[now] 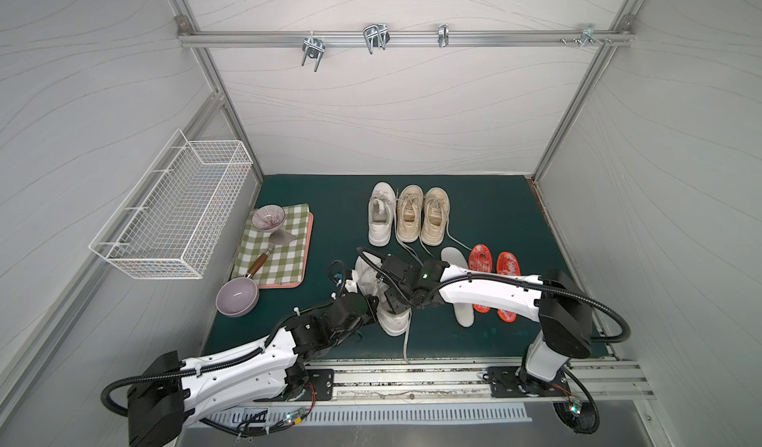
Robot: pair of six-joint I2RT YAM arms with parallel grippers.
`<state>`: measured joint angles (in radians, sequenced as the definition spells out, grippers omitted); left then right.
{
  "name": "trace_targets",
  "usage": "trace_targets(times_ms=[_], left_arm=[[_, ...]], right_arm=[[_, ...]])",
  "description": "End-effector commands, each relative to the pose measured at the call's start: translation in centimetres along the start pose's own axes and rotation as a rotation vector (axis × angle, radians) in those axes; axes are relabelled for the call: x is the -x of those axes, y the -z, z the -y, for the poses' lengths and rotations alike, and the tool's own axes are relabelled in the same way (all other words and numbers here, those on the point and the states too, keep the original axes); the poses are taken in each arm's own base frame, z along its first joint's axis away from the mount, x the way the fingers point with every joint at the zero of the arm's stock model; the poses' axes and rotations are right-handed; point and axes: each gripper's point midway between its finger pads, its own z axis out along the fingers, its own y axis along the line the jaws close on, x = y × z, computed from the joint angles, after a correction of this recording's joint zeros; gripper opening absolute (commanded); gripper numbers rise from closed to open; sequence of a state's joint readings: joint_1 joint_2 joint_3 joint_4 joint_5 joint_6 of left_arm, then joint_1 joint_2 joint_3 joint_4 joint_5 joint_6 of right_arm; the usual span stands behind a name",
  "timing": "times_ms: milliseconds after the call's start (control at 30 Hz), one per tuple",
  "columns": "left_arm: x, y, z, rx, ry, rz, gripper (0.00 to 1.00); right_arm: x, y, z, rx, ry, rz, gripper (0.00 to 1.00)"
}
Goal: Remove the insole from the shoe
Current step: Remove the shoe from the center of the board, then remove the insole from the shoe.
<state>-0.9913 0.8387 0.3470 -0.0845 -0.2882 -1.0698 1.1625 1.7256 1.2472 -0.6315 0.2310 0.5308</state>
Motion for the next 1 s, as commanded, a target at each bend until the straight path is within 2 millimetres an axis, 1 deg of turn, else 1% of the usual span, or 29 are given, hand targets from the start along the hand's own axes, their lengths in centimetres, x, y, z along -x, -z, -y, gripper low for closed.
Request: trace_targets(times_ms=[0, 167, 333, 467, 600, 767, 900, 967], left_arm=[[1.5, 0.6, 0.8, -0.033, 0.032, 0.072, 0.00], [1.4, 0.5, 0.6, -0.033, 0.037, 0.072, 0.00], [1.5, 0.6, 0.8, -0.040, 0.033, 0.075, 0.00], [1.4, 0.6, 0.8, -0.043, 0.035, 0.075, 0.00], [1.4, 0.7, 0.6, -0.039, 0.035, 0.076, 0.00], [1.6, 0.9, 0.4, -0.039, 0.038, 0.084, 0.00], [1.6, 0.9, 0.4, -0.037, 0.040, 0.087, 0.00], [1.5, 0.8, 0.2, -0.030, 0.038, 0.087, 0.00]], right_arm=[[-1.8, -1.9, 5.9, -0.241, 0.002, -0.077, 0.35], [-2.6, -2.9, 6.8, -0.303, 0.030, -0.128, 0.37], [-3.2, -3.9, 8.2, -0.374, 0.024, -0.179, 0.37], [-3.6, -5.1, 8.5, -0.378, 0.009, -0.215, 0.37], [-4.2, -6.3, 8.4, -0.363, -0.004, -0.255, 0.37], [-5.1, -7.7, 8.0, -0.341, -0.007, -0.298, 0.30], [-5.7, -8.8, 7.2, -0.294, -0.024, -0.321, 0.25], [-5.8, -9.0, 6.9, -0.276, -0.035, -0.321, 0.22]])
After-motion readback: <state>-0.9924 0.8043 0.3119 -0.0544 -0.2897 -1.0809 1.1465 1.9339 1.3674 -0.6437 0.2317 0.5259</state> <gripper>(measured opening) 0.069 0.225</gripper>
